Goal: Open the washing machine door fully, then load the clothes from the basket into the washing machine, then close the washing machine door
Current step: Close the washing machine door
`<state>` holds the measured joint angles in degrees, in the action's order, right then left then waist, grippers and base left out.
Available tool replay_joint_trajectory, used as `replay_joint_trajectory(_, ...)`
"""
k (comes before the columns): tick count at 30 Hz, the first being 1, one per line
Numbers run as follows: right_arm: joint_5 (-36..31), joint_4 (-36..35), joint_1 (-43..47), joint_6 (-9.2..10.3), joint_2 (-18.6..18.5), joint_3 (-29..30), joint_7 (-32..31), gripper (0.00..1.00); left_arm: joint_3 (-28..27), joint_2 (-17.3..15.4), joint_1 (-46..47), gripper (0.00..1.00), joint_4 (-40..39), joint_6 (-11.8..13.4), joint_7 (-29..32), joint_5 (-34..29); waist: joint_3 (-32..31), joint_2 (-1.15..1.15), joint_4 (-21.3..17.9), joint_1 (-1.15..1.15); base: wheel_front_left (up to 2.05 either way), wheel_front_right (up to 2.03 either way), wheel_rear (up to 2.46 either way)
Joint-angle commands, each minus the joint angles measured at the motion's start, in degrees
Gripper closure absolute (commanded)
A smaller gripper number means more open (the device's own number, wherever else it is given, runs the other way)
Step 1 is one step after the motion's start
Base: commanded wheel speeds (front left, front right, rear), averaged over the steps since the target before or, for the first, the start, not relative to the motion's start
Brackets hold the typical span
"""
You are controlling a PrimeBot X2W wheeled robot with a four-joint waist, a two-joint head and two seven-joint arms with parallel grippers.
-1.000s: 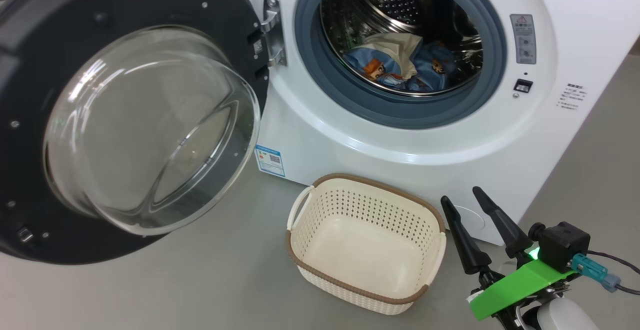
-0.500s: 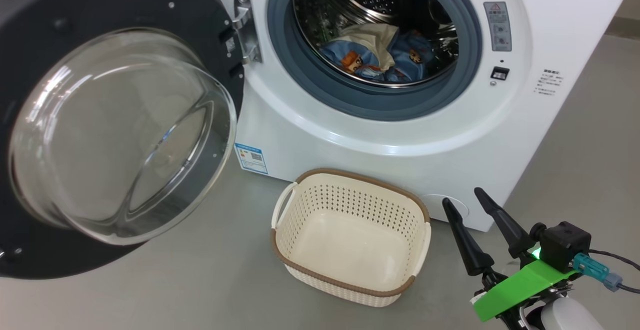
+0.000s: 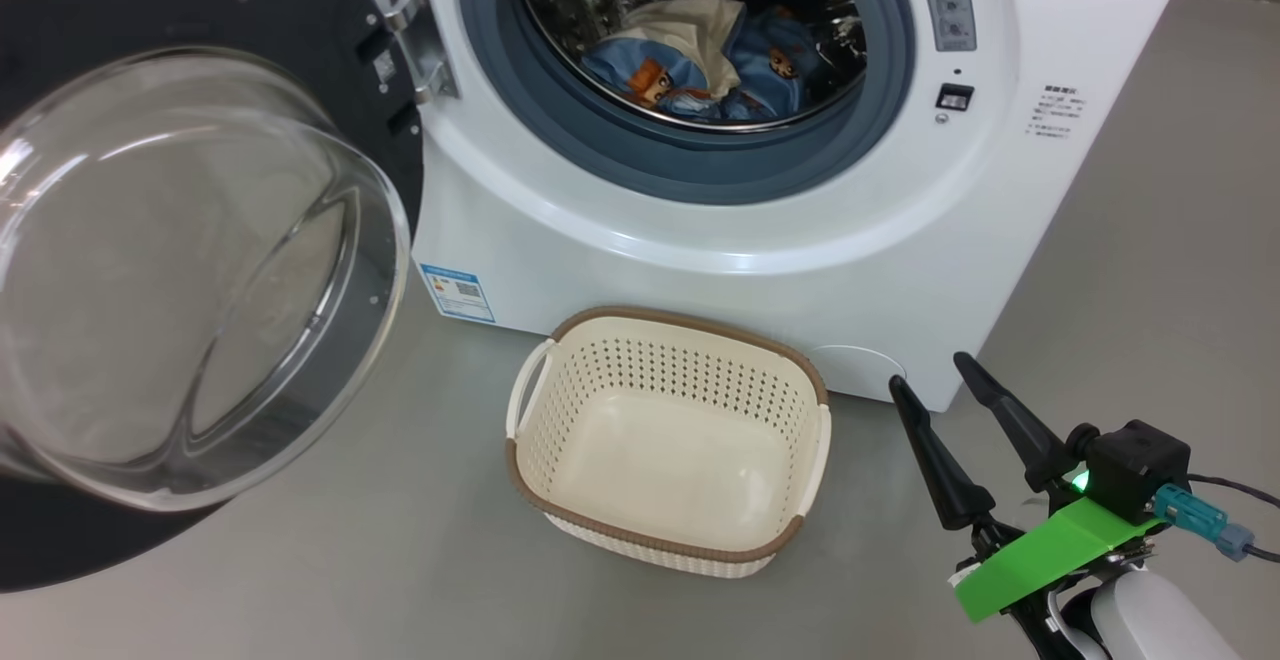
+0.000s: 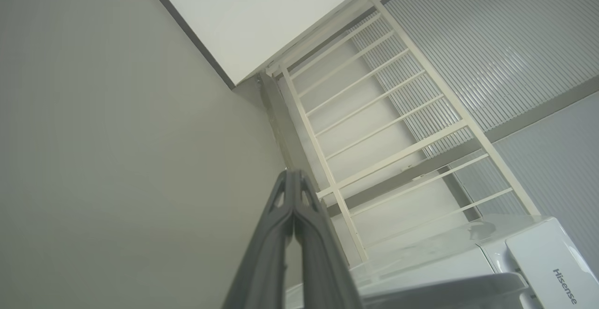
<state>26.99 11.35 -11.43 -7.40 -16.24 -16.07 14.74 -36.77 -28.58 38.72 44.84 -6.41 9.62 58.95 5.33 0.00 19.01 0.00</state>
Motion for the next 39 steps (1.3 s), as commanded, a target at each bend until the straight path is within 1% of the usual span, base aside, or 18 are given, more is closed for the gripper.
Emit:
replay_joint_trajectory(1, 0.4, -1.6, -1.6, -0.09, -0.5, -1.1, 0.3, 0.0, -0.8, -4.3, 1.5, 1.0, -1.0, -0.4, 0.6, 0.4, 0.5, 0.0, -0.5, 0.0, 0.0, 0.0, 0.0)
replay_joint_trajectory(4, 0.4, -1.6, -1.6, -0.09, -0.5, -0.9, 0.3, 0.0, -1.3, -5.0, 2.5, 1.0, 1.8, -0.1, 2.5, 1.6, 0.7, 0.0, -0.8, 0.0, 0.0, 0.0, 0.0)
replay_joint_trajectory(12, 0.3, -1.7, -1.0, -0.09, 0.0, -0.2, 0.3, 0.0, 0.9, -6.8, 3.6, 1.0, 5.6, -0.6, 8.5, 2.5, 0.2, 0.0, -0.8, 0.0, 0.0, 0.0, 0.0)
replay_joint_trajectory(14, 0.4, -1.7, -1.0, -0.09, 0.3, -0.1, 0.3, 0.0, 1.5, -6.9, 3.7, 1.0, 6.0, -0.8, 10.5, 3.1, 0.0, 0.0, -0.7, 0.0, 0.0, 0.0, 0.0)
replay_joint_trajectory(15, 0.6, -1.7, -0.9, -0.09, 0.5, 0.0, 0.3, 0.0, 2.5, -7.2, 3.7, 1.0, 6.3, -0.9, 13.1, 3.5, -0.2, 0.0, -0.6, 0.0, 0.0, 0.0, 0.0)
replay_joint_trajectory(18, 0.6, -1.7, -0.8, -0.09, 0.7, 0.1, 0.3, 0.0, 3.9, -7.4, 3.4, 1.0, 6.2, -1.0, 16.4, 4.0, -0.3, 0.0, -0.4, 0.0, 0.0, 0.0, 0.0)
replay_joint_trajectory(22, 0.6, -1.5, -0.8, -0.09, 1.0, 0.1, 0.3, 0.0, 5.5, -7.2, 2.8, 1.0, 5.0, -1.0, 21.1, 5.5, -0.7, 0.0, -0.2, 0.0, 0.0, 0.0, 0.0)
replay_joint_trajectory(30, 0.7, -1.3, -0.1, -0.09, 1.8, 0.7, 0.3, 0.0, 8.0, -6.9, -0.4, 1.0, 1.5, -1.1, 33.0, 9.5, -2.4, 0.0, 0.2, 0.0, 0.0, 0.0, 0.0)
replay_joint_trajectory(34, 0.6, -1.2, 0.5, -0.09, 2.5, 1.1, 0.3, 0.0, 9.8, -6.5, -1.9, 1.0, -1.4, -1.0, 38.5, 10.2, -3.4, 0.0, 0.6, 0.0, 0.0, 0.0, 0.0)
replay_joint_trajectory(37, 0.6, -1.3, 0.7, -0.09, 2.9, 1.2, 0.3, 0.0, 10.6, -5.7, -3.1, 1.0, -4.3, -0.4, 42.9, 11.5, -3.9, 0.0, 0.7, 0.0, 0.0, 0.0, 0.0)
replay_joint_trajectory(39, 0.6, -1.3, 0.8, -0.09, 3.0, 1.3, 0.3, 0.0, 10.8, -5.4, -3.7, 1.0, -5.6, -0.2, 44.1, 11.8, -4.1, 0.0, 0.7, 0.0, 0.0, 0.0, 0.0)
